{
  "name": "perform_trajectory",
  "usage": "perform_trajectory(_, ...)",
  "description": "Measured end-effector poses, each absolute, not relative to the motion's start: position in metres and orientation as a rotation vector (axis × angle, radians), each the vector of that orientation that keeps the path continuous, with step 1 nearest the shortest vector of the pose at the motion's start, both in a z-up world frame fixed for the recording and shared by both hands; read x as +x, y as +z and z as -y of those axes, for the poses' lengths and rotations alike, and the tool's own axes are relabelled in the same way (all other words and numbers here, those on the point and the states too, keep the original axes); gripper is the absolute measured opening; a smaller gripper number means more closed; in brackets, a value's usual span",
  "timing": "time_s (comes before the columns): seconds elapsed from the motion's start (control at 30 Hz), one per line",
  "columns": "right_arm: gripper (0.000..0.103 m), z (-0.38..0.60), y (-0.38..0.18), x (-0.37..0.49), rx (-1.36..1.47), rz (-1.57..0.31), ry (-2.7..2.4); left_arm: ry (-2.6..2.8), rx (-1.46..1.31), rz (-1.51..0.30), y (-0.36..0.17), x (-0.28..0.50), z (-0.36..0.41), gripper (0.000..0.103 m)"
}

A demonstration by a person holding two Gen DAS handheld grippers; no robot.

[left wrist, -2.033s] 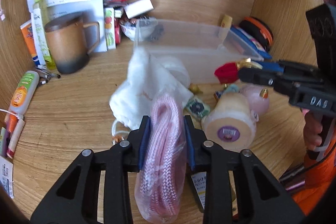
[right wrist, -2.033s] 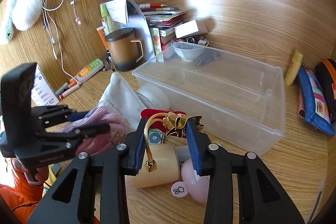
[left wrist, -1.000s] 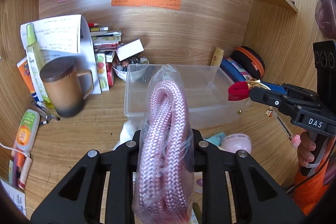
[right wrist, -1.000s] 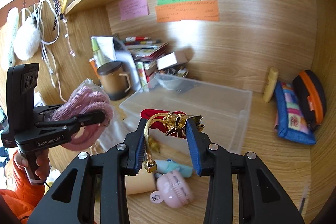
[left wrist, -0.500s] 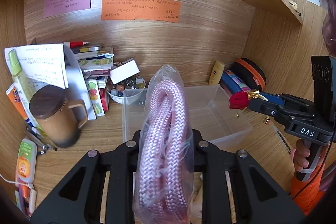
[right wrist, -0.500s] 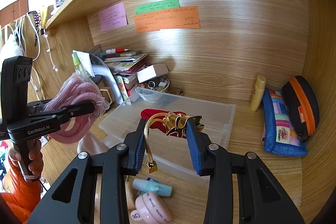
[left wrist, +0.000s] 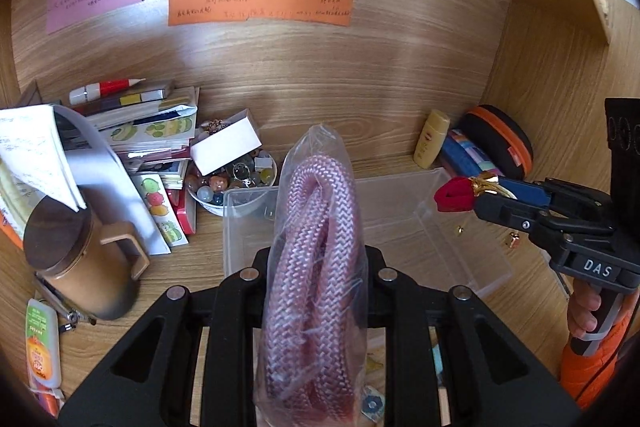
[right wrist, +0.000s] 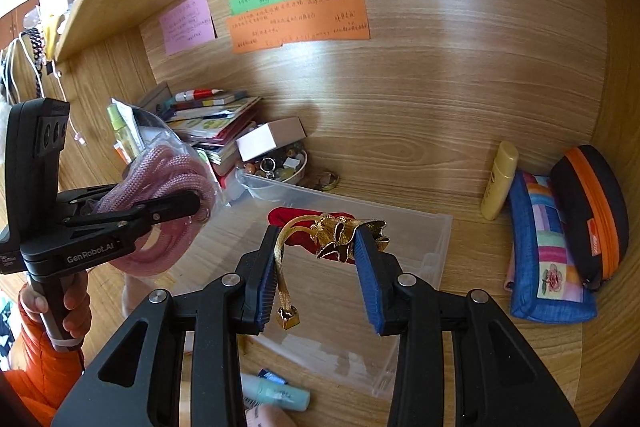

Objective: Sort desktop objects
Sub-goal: 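Lift and carry both held items over the clear plastic box, then open the left tool to drop the rope bag while the right tool releases the red pouch into the box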

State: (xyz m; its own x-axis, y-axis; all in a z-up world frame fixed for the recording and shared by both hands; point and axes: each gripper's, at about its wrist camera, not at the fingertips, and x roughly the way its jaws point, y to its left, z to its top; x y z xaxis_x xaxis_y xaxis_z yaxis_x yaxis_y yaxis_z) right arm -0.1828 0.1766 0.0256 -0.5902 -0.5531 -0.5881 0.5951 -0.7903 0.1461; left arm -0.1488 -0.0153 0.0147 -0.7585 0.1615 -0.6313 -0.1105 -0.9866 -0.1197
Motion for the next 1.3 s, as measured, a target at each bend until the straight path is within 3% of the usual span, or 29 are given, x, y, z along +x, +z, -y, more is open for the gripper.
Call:
perform_trajectory(0.63, 0.036, -0.160, -0.024, -0.220, 1.012, -0.116, -2.301, 2.771, -1.200, 0.108, -0.027, -0.199, 0.023, 0.022)
perform_trajectory(1.1, 0.037, -0.149, -0.040, -0.225, 1.071, -0.162, -2.287, 2.757, -1.313, -0.054, -0.052, -0.208, 0.006, 0.025)
perform_trajectory(1.3, 0.037, -0.143, -0.045, -0.223, 1.089, -0.176, -2.267, 2.752, -1.317, -0.042, -0.052, -0.210, 0.007, 0.048)
